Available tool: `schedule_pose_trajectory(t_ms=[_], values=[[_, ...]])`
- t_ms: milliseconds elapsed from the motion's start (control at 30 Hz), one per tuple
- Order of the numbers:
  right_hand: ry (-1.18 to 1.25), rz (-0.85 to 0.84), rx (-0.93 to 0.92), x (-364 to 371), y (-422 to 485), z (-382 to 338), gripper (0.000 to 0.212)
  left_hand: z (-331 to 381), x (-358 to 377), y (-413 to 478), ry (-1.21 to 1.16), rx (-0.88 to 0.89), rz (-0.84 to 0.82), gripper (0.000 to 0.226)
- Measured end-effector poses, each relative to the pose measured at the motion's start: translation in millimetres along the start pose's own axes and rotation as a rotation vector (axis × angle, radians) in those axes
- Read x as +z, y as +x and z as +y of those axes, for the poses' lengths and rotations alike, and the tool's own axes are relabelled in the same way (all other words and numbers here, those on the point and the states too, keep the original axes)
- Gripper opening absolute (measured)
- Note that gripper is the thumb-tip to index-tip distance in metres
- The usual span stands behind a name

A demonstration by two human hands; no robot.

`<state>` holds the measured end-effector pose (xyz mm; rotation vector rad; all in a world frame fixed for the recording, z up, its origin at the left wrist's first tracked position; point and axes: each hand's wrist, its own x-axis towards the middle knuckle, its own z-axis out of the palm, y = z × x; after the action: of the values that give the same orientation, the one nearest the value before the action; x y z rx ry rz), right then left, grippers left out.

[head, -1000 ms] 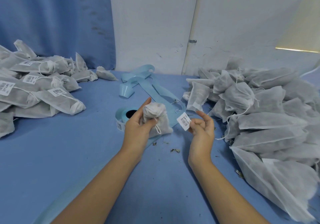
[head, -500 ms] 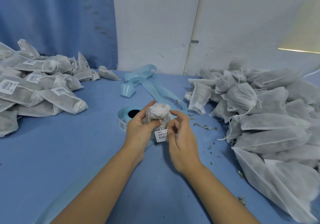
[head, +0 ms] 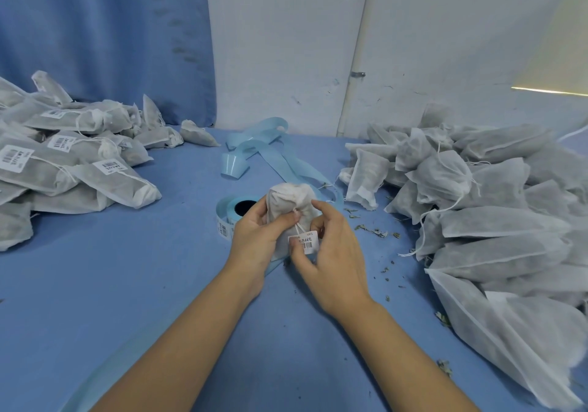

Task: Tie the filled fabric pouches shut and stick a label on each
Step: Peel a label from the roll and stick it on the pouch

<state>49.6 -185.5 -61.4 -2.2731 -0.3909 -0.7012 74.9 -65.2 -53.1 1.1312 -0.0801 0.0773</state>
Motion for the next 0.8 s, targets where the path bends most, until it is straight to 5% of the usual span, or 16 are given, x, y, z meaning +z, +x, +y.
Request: schedule_pose_trajectory(t_ms=[300,433,567,800], values=[[0.012,0.081,0.039,6,0,-1,0.066,4,1,-1,-0.030,-0.034,0.045,0.021],[0.217,-0.007,0.215,7,1,5,0.076,5,3,-2,-0.019,-0.078,0.053,0.018],[0.550,-0.103,0.389,4,5,10,0.039,6,6,-5,-0.023,-0.130,-0.011,0.045],[0.873,0.010,0.530,3,7,9,0.024,-3,11,-11,-0.060,-0.230,-0.152,0.055]])
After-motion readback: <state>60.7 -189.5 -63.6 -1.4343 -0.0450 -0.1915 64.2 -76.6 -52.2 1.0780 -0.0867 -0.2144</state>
